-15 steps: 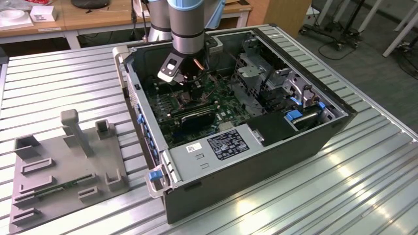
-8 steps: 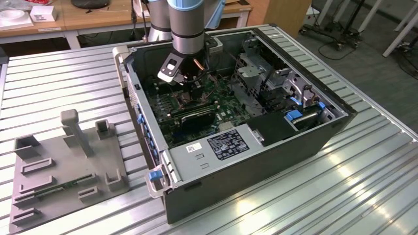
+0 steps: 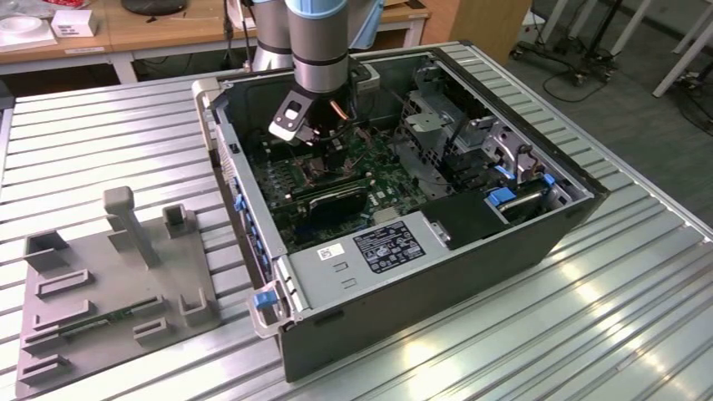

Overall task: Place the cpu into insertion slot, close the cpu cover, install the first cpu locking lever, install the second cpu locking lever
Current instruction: 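Place the cpu into insertion slot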

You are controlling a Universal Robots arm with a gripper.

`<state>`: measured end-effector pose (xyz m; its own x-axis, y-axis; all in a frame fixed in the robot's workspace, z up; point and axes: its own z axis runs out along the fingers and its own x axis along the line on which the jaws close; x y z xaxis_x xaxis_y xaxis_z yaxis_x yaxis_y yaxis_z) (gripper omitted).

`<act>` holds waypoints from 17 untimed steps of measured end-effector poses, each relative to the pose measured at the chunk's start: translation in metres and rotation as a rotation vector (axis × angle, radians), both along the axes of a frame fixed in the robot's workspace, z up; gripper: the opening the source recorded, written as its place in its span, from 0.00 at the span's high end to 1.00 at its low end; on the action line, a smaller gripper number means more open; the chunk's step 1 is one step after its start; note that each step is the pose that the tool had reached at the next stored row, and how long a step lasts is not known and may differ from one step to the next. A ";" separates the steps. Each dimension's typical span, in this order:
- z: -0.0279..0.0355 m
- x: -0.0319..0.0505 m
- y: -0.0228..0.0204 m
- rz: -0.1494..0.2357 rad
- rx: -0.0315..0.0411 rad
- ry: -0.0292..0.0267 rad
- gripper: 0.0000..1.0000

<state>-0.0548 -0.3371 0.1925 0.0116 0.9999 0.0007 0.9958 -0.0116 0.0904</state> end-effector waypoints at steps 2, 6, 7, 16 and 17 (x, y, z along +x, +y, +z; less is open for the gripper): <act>-0.0001 0.0000 0.0000 0.000 0.0001 -0.0001 0.46; -0.0006 0.0000 0.0000 0.000 0.0000 0.0000 0.46; -0.0006 0.0000 0.0000 0.000 -0.0001 0.0001 0.46; -0.0008 0.0000 0.0000 0.000 0.0001 -0.0001 0.46; -0.0011 0.0001 0.0001 0.000 0.0007 -0.0008 0.45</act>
